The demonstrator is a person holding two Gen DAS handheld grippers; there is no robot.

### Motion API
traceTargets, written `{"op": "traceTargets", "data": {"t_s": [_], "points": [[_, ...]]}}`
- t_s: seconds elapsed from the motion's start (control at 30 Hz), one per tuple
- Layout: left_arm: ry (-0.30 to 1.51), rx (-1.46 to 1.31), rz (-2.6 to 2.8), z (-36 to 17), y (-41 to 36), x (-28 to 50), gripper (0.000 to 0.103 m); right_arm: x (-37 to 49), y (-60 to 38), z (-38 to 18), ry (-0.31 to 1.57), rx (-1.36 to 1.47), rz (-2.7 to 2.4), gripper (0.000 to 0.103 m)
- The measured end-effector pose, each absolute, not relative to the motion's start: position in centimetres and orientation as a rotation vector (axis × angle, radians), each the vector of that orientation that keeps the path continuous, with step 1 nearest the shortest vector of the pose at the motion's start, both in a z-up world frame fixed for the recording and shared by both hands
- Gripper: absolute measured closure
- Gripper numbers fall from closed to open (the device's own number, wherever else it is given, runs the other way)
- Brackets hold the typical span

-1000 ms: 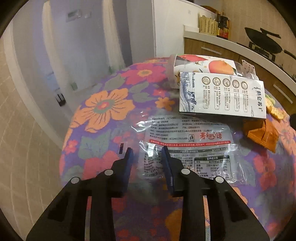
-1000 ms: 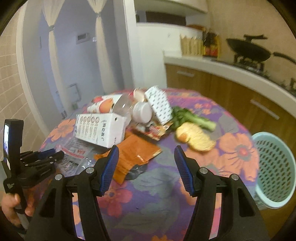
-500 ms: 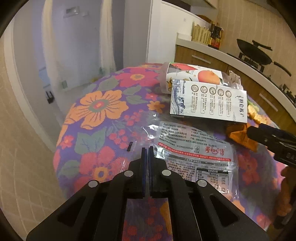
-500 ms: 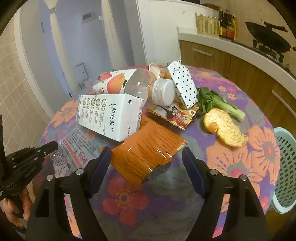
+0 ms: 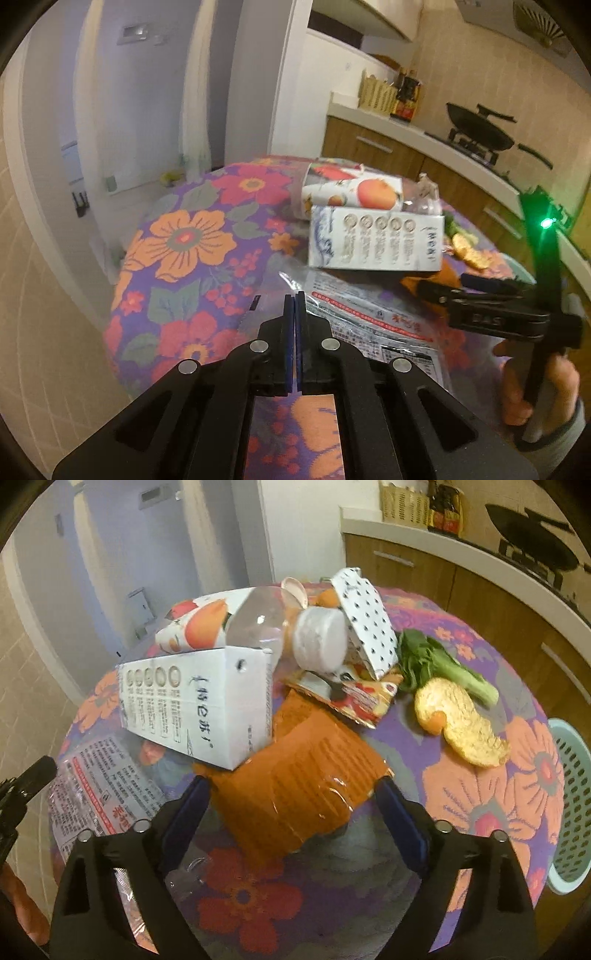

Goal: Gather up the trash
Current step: 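Grasp the orange snack bag with the right tool while the left tool lifts the clear bag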

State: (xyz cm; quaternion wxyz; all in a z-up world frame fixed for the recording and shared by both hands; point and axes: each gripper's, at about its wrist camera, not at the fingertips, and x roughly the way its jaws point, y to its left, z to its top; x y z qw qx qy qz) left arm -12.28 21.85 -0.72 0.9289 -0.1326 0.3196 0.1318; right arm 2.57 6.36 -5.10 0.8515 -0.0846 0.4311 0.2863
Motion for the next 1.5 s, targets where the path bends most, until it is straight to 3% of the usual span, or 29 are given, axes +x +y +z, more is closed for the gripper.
{"op": "traceTargets", "data": {"t_s": [0.07, 0.17, 0.3, 0.33, 0.37, 0.4, 0.43, 0.47, 0.53, 0.67, 0.73, 0.77, 0.8, 0.83, 1.1, 1.2, 1.27, 1.33, 1.37, 1.4, 1.5], "points": [[0.646, -0.267, 0.261, -0.4, 21.6, -12.4, 0.103, 2.7, 6.0, -5.3, 0.922, -0.169, 0.605, 0.037], [0.634, -0.261, 0.245, 0.1, 21.1, -12.6, 0.103, 2.4, 5.2, -5.2, 0.916, -0.157, 0.622, 0.068], [0.639, -0.249, 0.239, 0.1, 20.9, -12.6, 0.103, 2.0, 4.1, -5.0, 0.911, -0.138, 0.635, 0.069], [0.647, -0.245, 0.245, 0.0, 20.9, -12.6, 0.103, 1.7, 3.8, -4.9, 0.903, -0.132, 0.639, 0.081], [0.663, -0.242, 0.253, -0.4, 21.1, -12.5, 0.103, 1.6, 3.6, -4.8, 0.903, -0.134, 0.641, 0.103], [0.676, -0.243, 0.258, -0.7, 21.3, -12.5, 0.103, 1.4, 3.2, -4.7, 0.904, -0.131, 0.642, 0.103], [0.688, -0.248, 0.265, -1.1, 21.6, -12.4, 0.092, 1.4, 2.9, -4.6, 0.903, -0.124, 0.648, 0.103], [0.7, -0.254, 0.273, -1.5, 21.9, -12.3, 0.063, 1.3, 2.6, -4.6, 0.904, -0.13, 0.646, 0.103], [0.704, -0.26, 0.284, -2.1, 22.5, -12.2, 0.03, 1.4, 2.3, -4.8, 0.913, -0.151, 0.651, 0.103], [0.791, -0.263, 0.209, -3.5, 23.3, -10.7, 0.031, 1.1, 1.0, -5.0, 0.913, -0.153, 0.683, 0.098], [0.828, -0.248, 0.204, -4.2, 23.3, -9.9, 0.031, 1.1, 0.5, -5.0, 0.906, -0.142, 0.686, 0.074], [0.851, -0.246, 0.186, -4.7, 23.2, -9.4, 0.031, 1.3, 0.4, -4.8, 0.903, -0.125, 0.686, 0.041], [0.867, -0.249, 0.177, -5.1, 23.0, -9.1, 0.032, 1.3, 0.2, -4.6, 0.894, -0.111, 0.684, 0.03], [0.866, -0.23, 0.186, -5.2, 22.6, -8.9, 0.032, 1.3, -0.1, -4.2, 0.872, -0.081, 0.692, 0.028], [0.859, -0.129, 0.219, -5.5, 20.7, -8.6, 0.048, 2.4, 3.2, -3.3, 0.856, -0.087, 0.706, 0.028], [0.845, -0.111, 0.219, -5.5, 20.1, -9.0, 0.06, 2.9, 5.7, -3.5, 0.87, -0.159, 0.663, 0.028], [0.839, -0.114, 0.211, -5.4, 19.7, -9.0, 0.081, 3.4, 6.8, -4.0, 0.889, -0.165, 0.659, 0.028], [0.84, -0.109, 0.218, -5.4, 19.5, -9.1, 0.087, 3.8, 7.7, -4.5, 0.898, -0.179, 0.638, 0.028], [0.839, -0.115, 0.207, -5.4, 19.5, -9.1, 0.089, 3.7, 7.7, -4.5, 0.896, -0.182, 0.634, 0.032], [0.838, -0.122, 0.196, -5.3, 19.5, -9.3, 0.09, 3.6, 7.8, -4.4, 0.896, -0.181, 0.641, 0.046], [0.822, -0.149, 0.17, -4.8, 19.7, -10.1, 0.093, 2.9, 7.5, -4.5, 0.916, -0.185, 0.684, 0.065]]}}
